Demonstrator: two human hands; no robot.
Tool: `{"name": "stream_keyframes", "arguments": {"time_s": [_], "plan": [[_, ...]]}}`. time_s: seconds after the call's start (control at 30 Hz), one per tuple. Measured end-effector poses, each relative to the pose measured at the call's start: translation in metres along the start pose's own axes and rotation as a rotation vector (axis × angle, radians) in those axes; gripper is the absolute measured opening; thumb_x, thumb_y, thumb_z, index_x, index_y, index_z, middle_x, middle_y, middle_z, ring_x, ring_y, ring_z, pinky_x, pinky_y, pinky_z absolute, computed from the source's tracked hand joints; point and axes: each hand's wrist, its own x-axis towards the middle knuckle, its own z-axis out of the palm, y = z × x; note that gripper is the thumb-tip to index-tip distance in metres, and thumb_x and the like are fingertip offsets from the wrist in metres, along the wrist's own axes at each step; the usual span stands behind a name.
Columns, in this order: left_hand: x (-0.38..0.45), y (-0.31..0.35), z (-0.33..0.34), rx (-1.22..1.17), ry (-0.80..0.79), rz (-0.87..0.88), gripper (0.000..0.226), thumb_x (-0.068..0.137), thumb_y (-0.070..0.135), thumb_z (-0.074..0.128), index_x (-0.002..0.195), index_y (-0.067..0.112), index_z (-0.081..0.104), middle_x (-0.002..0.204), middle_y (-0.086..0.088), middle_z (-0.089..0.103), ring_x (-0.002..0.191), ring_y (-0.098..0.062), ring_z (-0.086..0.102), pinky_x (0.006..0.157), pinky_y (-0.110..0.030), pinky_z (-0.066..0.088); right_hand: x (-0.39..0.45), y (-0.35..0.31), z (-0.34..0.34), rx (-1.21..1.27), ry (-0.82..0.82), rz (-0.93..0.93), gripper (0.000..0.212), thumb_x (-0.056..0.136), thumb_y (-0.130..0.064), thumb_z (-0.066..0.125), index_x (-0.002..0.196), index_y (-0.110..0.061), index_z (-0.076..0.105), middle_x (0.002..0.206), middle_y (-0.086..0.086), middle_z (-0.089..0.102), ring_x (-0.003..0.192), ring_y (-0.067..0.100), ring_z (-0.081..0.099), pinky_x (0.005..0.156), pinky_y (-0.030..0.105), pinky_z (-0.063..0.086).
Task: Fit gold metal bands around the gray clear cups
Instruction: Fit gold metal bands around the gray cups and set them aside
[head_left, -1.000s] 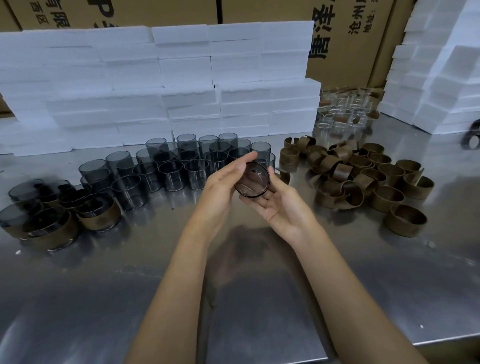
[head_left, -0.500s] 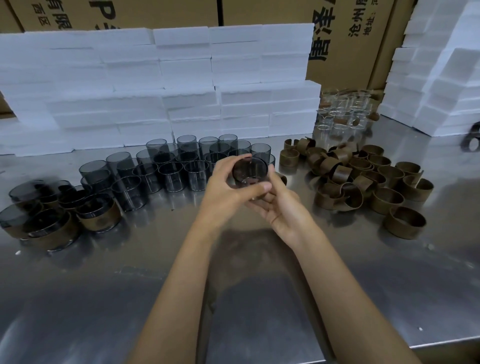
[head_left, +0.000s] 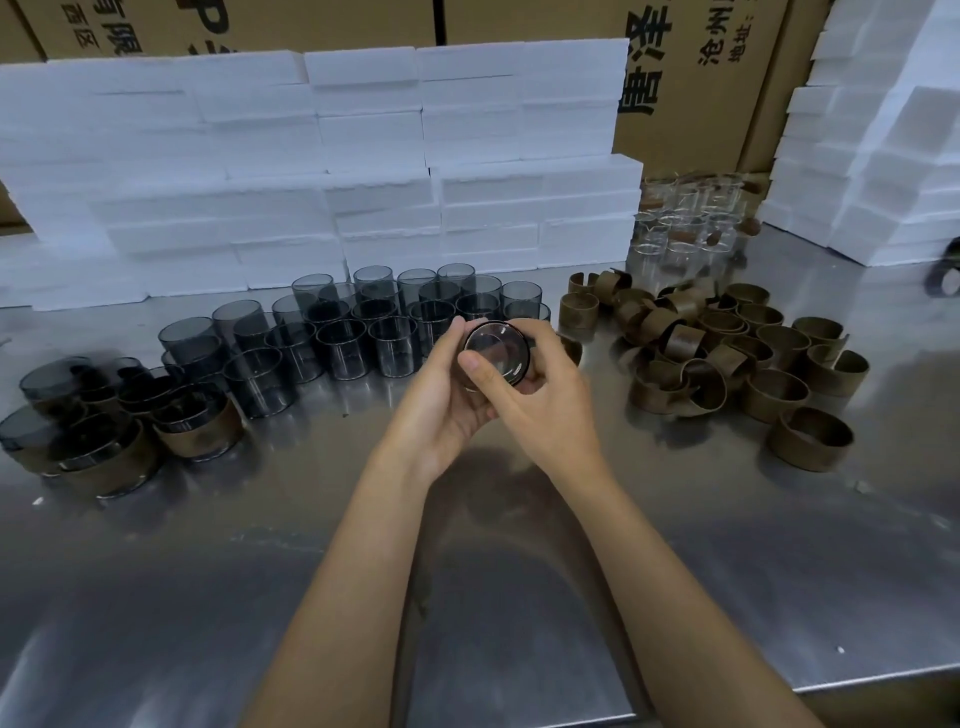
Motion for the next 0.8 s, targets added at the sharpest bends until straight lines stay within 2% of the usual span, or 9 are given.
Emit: {"name": "stream_keyframes", "arguments": {"time_s": [0.07,0.13,0.23,0.3,0.4,0.5,0.63,0.7,0.8], "plan": [[0.000,-0.002,0.001,0.046,-0.023,-0.004,0.048,0.104,0.053,0.045,0.111,0.017,0.076,0.110,-0.014,0.076,0.099,-0.027,0.075,0.085,-0.040,0.062,0.000,0.000,-0.001,-0.017,0.047,-0.016,0.039,0.081,-0.062,0.072,0.107,-0.036,0.061,0.088,-0.017,0.074,0.087,0.005,0.071,0.084,0.040,0.057],[-0.001,-0.002,0.001,0.092,-0.064,-0.017,0.049,0.097,0.059,0.053,0.105,0.019,0.080,0.107,-0.011,0.076,0.102,-0.023,0.073,0.091,-0.038,0.057,0.000,0.001,-0.001,-0.027,0.089,-0.035,0.029,0.087,-0.056,0.070,0.101,-0.032,0.062,0.079,-0.012,0.073,0.076,0.008,0.069,0.076,0.038,0.057],[-0.003,-0.001,-0.001,0.142,-0.093,-0.003,0.034,0.088,0.050,0.072,0.103,0.020,0.077,0.094,-0.004,0.074,0.090,-0.019,0.071,0.085,-0.035,0.051,0.002,0.005,-0.002,-0.053,0.130,-0.060,0.018,0.097,-0.047,0.064,0.097,-0.029,0.064,0.066,-0.011,0.064,0.063,0.005,0.061,0.063,0.031,0.049],[-0.002,-0.002,-0.003,0.167,-0.065,0.011,0.042,0.082,0.046,0.077,0.112,0.017,0.071,0.092,-0.004,0.073,0.079,-0.019,0.070,0.082,-0.035,0.047,0.004,0.007,-0.003,-0.043,0.109,-0.040,0.018,0.101,-0.041,0.059,0.102,-0.024,0.067,0.073,-0.010,0.070,0.073,0.004,0.067,0.070,0.035,0.056],[0.000,-0.002,-0.005,0.188,-0.009,0.017,0.057,0.078,0.046,0.080,0.126,0.020,0.064,0.100,-0.006,0.074,0.075,-0.020,0.071,0.072,-0.031,0.050,0.006,0.009,-0.004,0.007,0.051,-0.031,0.020,0.106,-0.028,0.053,0.108,-0.015,0.069,0.087,-0.009,0.077,0.088,0.007,0.073,0.081,0.039,0.060],[0.001,-0.003,-0.007,0.175,0.044,0.052,0.051,0.078,0.048,0.081,0.124,0.033,0.063,0.108,-0.010,0.076,0.075,-0.024,0.071,0.065,-0.029,0.053,0.007,0.011,-0.004,-0.007,0.035,-0.018,0.020,0.107,-0.022,0.050,0.110,-0.016,0.069,0.085,-0.012,0.073,0.075,0.003,0.066,0.069,0.029,0.052],[0.000,-0.002,-0.008,0.158,0.053,0.064,0.035,0.083,0.051,0.078,0.112,0.032,0.069,0.113,-0.013,0.072,0.081,-0.028,0.071,0.063,-0.028,0.054,0.008,0.013,-0.004,-0.010,-0.042,0.026,0.024,0.108,-0.018,0.045,0.110,-0.027,0.067,0.063,-0.028,0.062,0.056,-0.005,0.057,0.060,0.018,0.041],[0.000,-0.002,-0.009,0.134,0.056,0.051,0.032,0.087,0.049,0.076,0.113,0.031,0.070,0.112,-0.012,0.073,0.083,-0.030,0.073,0.063,-0.028,0.054,0.009,0.009,-0.006,-0.007,-0.027,0.048,0.025,0.107,-0.016,0.048,0.115,-0.025,0.070,0.073,-0.026,0.065,0.066,-0.003,0.060,0.068,0.022,0.047],[0.001,-0.002,-0.012,0.078,0.087,0.026,0.023,0.093,0.042,0.070,0.114,0.032,0.069,0.099,-0.005,0.076,0.080,-0.032,0.075,0.060,-0.027,0.052,0.015,0.011,-0.017,-0.080,0.257,0.046,0.026,0.098,-0.007,0.055,0.113,-0.016,0.074,0.100,-0.004,0.072,0.087,0.012,0.066,0.081,0.029,0.052]]}}
